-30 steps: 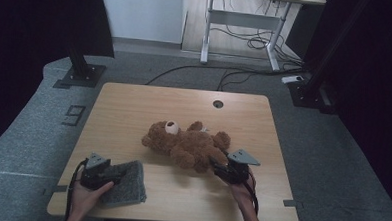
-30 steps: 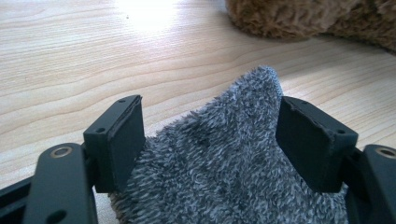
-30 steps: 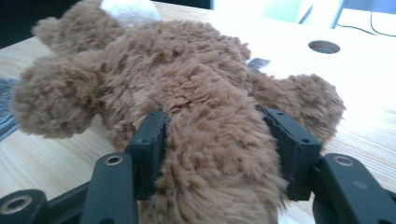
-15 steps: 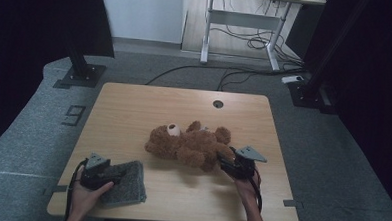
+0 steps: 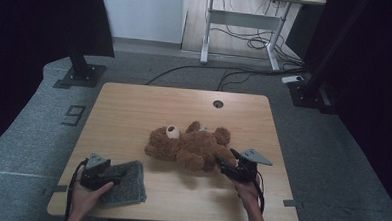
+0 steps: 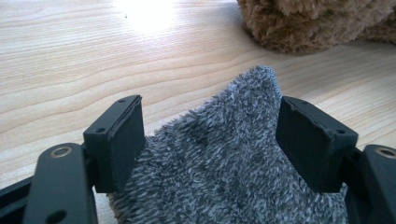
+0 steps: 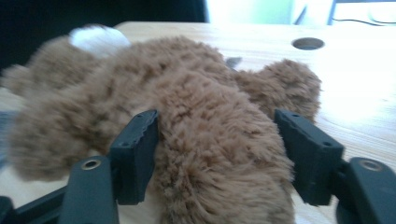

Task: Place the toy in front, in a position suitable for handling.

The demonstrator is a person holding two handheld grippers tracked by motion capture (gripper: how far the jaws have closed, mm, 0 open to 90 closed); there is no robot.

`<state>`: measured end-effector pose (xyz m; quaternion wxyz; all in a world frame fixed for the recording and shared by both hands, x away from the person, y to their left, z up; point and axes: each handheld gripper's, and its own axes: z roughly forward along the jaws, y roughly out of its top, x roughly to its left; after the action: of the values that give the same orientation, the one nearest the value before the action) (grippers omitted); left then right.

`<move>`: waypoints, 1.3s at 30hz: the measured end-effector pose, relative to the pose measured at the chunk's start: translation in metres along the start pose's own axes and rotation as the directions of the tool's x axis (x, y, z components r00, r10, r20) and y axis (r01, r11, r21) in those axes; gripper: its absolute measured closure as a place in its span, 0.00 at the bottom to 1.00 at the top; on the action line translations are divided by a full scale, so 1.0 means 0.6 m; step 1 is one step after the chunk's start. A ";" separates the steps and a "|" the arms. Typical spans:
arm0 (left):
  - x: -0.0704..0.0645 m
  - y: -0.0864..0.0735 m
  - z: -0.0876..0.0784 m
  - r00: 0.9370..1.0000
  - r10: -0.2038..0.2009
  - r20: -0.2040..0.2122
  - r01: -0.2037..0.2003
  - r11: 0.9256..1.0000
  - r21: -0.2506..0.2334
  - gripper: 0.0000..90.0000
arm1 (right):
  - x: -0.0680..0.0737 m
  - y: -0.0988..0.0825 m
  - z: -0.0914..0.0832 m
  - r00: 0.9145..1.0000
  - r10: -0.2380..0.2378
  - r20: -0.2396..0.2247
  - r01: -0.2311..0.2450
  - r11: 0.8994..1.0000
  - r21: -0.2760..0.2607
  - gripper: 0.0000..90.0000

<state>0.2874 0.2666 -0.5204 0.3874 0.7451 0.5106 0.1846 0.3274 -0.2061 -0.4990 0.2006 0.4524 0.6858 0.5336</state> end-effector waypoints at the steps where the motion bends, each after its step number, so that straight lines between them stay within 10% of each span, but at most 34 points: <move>1: -0.001 0.000 0.000 1.000 0.000 0.005 0.000 1.000 0.005 0.27 | 0.000 0.001 -0.006 1.000 0.001 -0.006 -0.001 1.000 -0.009 0.32; 12: -0.007 0.001 -0.010 0.999 0.018 0.034 -0.018 1.000 0.000 0.25 | -0.027 -0.012 -0.056 1.000 0.016 0.012 -0.015 0.998 -0.053 0.29; 39: -0.035 -0.021 0.018 0.994 0.110 0.019 -0.111 0.987 0.115 0.15 | -0.079 -0.043 -0.067 0.992 0.067 0.105 -0.063 0.997 -0.039 0.28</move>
<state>0.2782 0.2455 -0.5342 0.3359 0.7946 0.4760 0.1710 0.3106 -0.2686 -0.5182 0.2274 0.4986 0.6493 0.5273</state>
